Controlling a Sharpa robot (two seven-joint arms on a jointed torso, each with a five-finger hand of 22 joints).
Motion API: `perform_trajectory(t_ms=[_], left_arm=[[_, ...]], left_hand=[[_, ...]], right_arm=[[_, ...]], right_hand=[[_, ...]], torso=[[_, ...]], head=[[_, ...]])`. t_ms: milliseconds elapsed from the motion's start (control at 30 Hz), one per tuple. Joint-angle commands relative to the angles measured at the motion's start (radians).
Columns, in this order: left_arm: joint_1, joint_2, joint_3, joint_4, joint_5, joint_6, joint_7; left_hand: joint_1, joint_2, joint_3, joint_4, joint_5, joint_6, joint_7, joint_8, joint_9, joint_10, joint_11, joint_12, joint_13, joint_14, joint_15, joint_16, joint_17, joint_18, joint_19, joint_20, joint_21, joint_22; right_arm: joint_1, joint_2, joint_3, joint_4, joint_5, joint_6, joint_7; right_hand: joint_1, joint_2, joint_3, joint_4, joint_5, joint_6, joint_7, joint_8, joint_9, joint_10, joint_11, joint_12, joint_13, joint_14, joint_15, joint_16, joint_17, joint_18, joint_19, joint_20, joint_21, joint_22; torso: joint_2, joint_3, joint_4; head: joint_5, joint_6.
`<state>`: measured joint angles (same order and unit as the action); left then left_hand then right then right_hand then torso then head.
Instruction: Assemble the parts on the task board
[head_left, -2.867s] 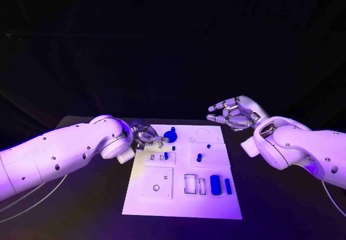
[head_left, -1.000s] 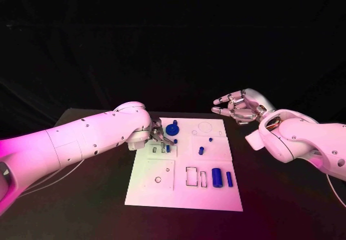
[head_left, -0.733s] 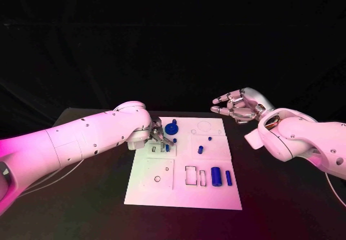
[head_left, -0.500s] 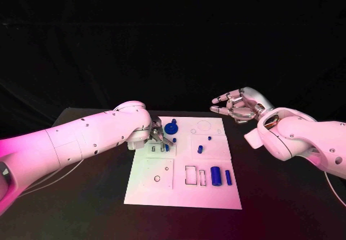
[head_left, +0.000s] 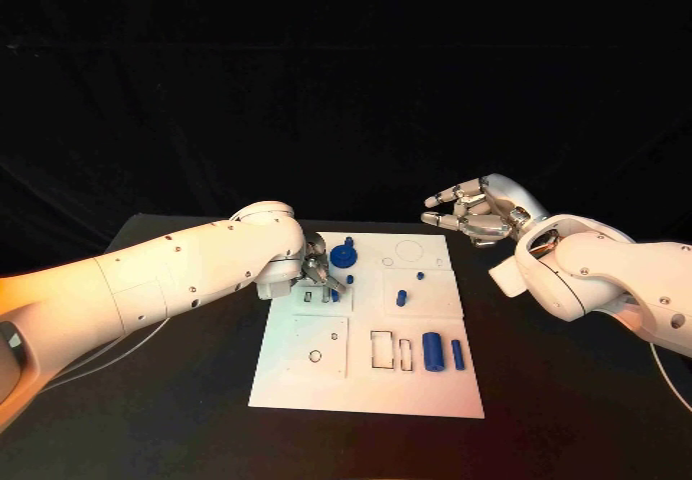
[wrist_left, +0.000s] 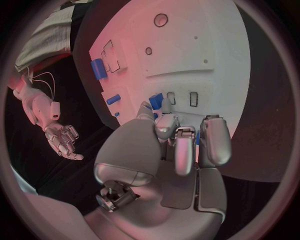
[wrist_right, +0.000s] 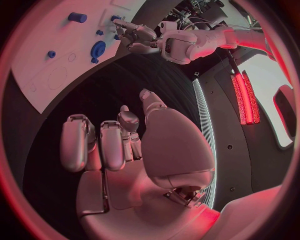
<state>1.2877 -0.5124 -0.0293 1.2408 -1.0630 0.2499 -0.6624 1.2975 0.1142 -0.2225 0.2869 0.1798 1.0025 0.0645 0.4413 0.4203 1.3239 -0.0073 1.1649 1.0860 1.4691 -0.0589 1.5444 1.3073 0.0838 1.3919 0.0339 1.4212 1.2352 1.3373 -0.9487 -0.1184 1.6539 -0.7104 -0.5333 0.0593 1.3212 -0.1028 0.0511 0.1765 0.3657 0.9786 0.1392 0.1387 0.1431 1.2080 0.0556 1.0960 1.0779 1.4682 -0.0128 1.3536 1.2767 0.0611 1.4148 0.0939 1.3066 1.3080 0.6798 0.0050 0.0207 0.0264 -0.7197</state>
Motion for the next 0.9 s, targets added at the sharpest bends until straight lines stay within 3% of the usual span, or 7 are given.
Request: perform_trajectory(t_ms=[33,333,533,700,800,833,900], left_arm=[[0.0,0.004,0.0,-0.001,0.017,0.014,-0.002],[0.0,0.008,0.0,-0.001,0.039,0.001,0.002],[0.0,0.005,0.0,-0.001,0.071,-0.019,0.006],[-0.002,0.0,0.0,0.002,0.084,-0.023,0.008],[-0.002,-0.006,0.0,0.006,0.095,-0.03,0.01],[-0.002,-0.01,0.0,0.009,0.101,-0.035,0.011],[-0.003,-0.016,0.0,0.015,0.112,-0.048,0.014]], left_hand=[[0.023,0.007,0.019,0.0,0.001,-0.011,0.0,0.005,0.005,-0.007,0.0,-0.005,-0.001,0.092,-0.008,0.003,0.231,-0.016,0.0,0.002,0.004,0.002],[0.083,0.013,0.088,-0.002,0.004,-0.029,0.0,-0.005,0.015,-0.02,-0.001,-0.027,-0.02,0.092,-0.008,0.002,0.231,-0.017,0.0,0.002,0.009,0.009],[0.193,0.0,0.21,-0.023,0.01,-0.043,-0.001,-0.022,0.018,-0.043,-0.004,-0.066,-0.052,0.091,-0.013,0.002,0.23,-0.017,-0.002,-0.001,0.01,0.011],[0.233,-0.054,0.339,-0.012,0.01,-0.046,0.005,-0.029,0.026,-0.045,0.0,-0.085,-0.065,0.091,-0.008,0.002,0.231,-0.017,-0.004,0.0,0.011,0.014],[0.217,-0.124,0.483,0.001,0.007,-0.044,0.009,-0.028,0.041,-0.04,0.002,-0.093,-0.071,0.091,-0.003,0.002,0.231,-0.016,-0.005,0.002,0.013,0.016],[0.207,-0.159,0.555,-0.005,0.007,-0.044,0.007,-0.025,0.051,-0.039,0.0,-0.098,-0.075,0.091,-0.001,0.002,0.231,-0.016,-0.005,0.003,0.013,0.018],[0.191,-0.187,0.622,-0.012,0.006,-0.043,0.009,-0.021,0.061,-0.038,0.001,-0.1,-0.077,0.091,-0.004,0.002,0.231,-0.017,-0.005,0.005,0.014,0.02]], right_arm=[[0.0,0.002,0.0,-0.001,-0.014,0.018,-0.003],[0.0,0.002,-0.001,-0.003,-0.023,0.035,-0.013],[0.0,0.003,-0.001,-0.004,-0.037,0.047,-0.021],[-0.001,0.003,-0.001,-0.005,-0.04,0.05,-0.024],[-0.001,0.002,-0.002,-0.005,-0.041,0.051,-0.025],[-0.001,0.002,-0.002,-0.005,-0.041,0.051,-0.026],[-0.001,0.002,-0.002,-0.005,-0.041,0.052,-0.026]], right_hand=[[-0.012,0.002,-0.005,-0.001,0.003,0.002,0.0,0.006,-0.001,-0.002,0.0,-0.001,0.003,0.032,-0.006,-0.003,0.0,0.005,-0.001,-0.004,-0.005,0.1],[-0.014,0.004,-0.007,0.001,0.009,0.002,0.0,0.007,-0.001,0.007,-0.001,0.011,0.013,0.034,-0.006,0.002,0.008,0.004,0.002,-0.004,-0.001,0.103],[-0.015,0.003,-0.008,0.002,0.009,0.001,0.0,0.007,-0.001,0.007,0.0,0.011,0.013,0.035,-0.006,0.003,0.009,0.003,0.003,-0.004,0.0,0.103],[-0.016,0.003,-0.009,0.003,0.01,0.0,0.0,0.007,-0.002,0.007,0.0,0.011,0.012,0.035,-0.006,0.004,0.01,0.004,0.002,-0.004,-0.002,0.103],[-0.017,0.003,-0.01,0.003,0.011,0.0,0.0,0.007,-0.002,0.007,0.0,0.011,0.013,0.035,-0.006,0.003,0.01,0.004,0.002,-0.004,-0.002,0.102],[-0.017,0.004,-0.01,0.003,0.011,0.0,0.0,0.007,-0.002,0.008,0.0,0.012,0.013,0.035,-0.006,0.003,0.01,0.004,0.002,-0.004,-0.002,0.102],[-0.017,0.004,-0.01,0.003,0.011,0.0,0.0,0.007,-0.002,0.008,0.0,0.012,0.013,0.035,-0.006,0.003,0.01,0.004,0.002,-0.004,-0.002,0.102]], torso=[[0.0,-0.0003,0.0001],[0.001,0.0,-0.0007],[-0.001,-0.0003,0.0007],[-0.001,0.0002,0.0012],[0.0,0.0009,0.0002],[-0.001,0.0012,0.0004],[0.0,0.001,-0.0002]], head=[[0.0,0.0],[0.002,-0.003],[0.003,-0.001],[0.005,-0.001],[0.007,0.0],[0.008,0.001],[0.009,0.002]])
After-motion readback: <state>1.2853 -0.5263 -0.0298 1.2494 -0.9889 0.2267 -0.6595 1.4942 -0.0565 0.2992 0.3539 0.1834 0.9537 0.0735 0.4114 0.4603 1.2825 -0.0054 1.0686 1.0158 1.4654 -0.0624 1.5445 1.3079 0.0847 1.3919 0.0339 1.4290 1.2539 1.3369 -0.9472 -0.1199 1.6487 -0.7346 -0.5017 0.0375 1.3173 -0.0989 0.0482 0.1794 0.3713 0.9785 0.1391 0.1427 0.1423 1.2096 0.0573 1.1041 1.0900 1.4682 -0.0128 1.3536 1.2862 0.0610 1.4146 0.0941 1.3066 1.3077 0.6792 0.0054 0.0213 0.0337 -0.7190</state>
